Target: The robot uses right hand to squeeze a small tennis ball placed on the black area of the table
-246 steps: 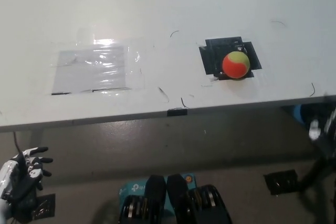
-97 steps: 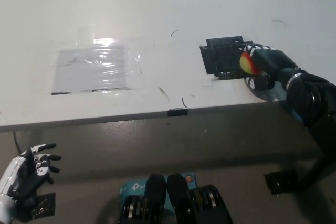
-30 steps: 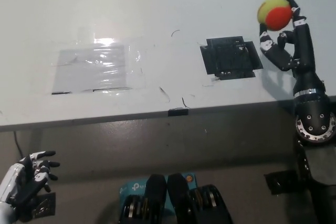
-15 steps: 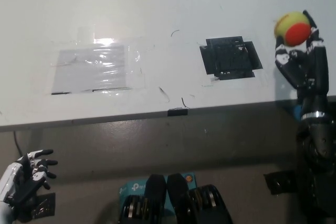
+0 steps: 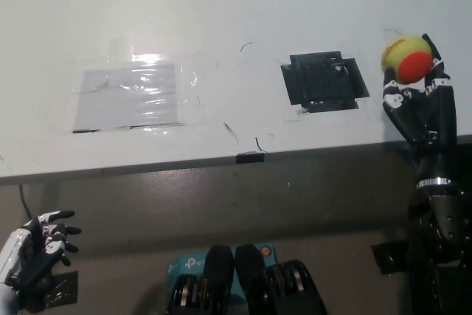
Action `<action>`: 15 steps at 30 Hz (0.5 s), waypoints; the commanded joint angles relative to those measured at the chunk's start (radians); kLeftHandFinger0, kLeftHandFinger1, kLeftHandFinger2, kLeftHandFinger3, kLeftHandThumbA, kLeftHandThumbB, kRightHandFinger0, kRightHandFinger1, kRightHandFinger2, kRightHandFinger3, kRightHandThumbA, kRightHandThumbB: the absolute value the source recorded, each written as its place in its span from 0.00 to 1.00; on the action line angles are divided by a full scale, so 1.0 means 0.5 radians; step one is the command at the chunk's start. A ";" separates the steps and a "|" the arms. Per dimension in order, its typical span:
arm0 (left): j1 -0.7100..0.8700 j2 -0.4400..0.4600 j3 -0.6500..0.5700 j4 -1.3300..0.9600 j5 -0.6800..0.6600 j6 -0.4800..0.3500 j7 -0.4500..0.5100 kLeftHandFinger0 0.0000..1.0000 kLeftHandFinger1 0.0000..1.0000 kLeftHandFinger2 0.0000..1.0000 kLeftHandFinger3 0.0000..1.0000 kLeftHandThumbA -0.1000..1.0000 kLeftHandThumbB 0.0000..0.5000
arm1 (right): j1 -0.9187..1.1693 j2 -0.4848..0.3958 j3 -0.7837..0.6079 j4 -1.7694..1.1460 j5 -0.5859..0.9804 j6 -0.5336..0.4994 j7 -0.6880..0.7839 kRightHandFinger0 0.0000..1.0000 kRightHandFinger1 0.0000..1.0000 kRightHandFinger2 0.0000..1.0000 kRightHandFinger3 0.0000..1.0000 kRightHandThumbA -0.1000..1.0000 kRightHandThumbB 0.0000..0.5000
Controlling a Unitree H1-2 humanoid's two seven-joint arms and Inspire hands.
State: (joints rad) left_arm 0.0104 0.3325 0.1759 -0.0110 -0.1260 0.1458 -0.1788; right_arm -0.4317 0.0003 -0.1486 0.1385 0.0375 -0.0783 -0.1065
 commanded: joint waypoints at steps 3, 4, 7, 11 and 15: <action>-0.021 0.018 0.026 -0.052 -0.013 -0.026 0.018 0.32 0.43 0.57 0.68 0.38 0.00 | -0.033 -0.006 0.004 -0.064 -0.033 -0.080 -0.043 0.00 0.00 0.08 0.13 0.00 0.27; -0.019 0.020 0.026 -0.049 -0.012 -0.033 0.016 0.33 0.44 0.59 0.69 0.37 0.00 | -0.033 -0.007 0.004 -0.060 -0.029 -0.079 -0.040 0.00 0.00 0.09 0.14 0.00 0.28; -0.021 0.018 0.023 -0.058 -0.005 -0.009 0.023 0.35 0.45 0.59 0.69 0.37 0.00 | -0.033 -0.012 0.002 -0.045 -0.018 -0.083 -0.036 0.00 0.00 0.11 0.16 0.00 0.29; -0.027 0.019 0.026 -0.039 -0.029 -0.033 0.005 0.33 0.44 0.58 0.68 0.37 0.00 | -0.028 -0.013 0.005 -0.051 -0.039 -0.050 -0.052 0.00 0.00 0.11 0.15 0.00 0.31; -0.029 0.025 0.023 -0.059 -0.019 -0.001 0.010 0.30 0.42 0.57 0.67 0.37 0.00 | -0.079 -0.121 0.085 -0.015 -0.234 -0.015 -0.046 0.00 0.00 0.15 0.18 0.00 0.38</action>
State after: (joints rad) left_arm 0.0103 0.3325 0.1756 -0.0110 -0.1261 0.1461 -0.1789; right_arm -0.4309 -0.0112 -0.1374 0.1416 0.0166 -0.0755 -0.1167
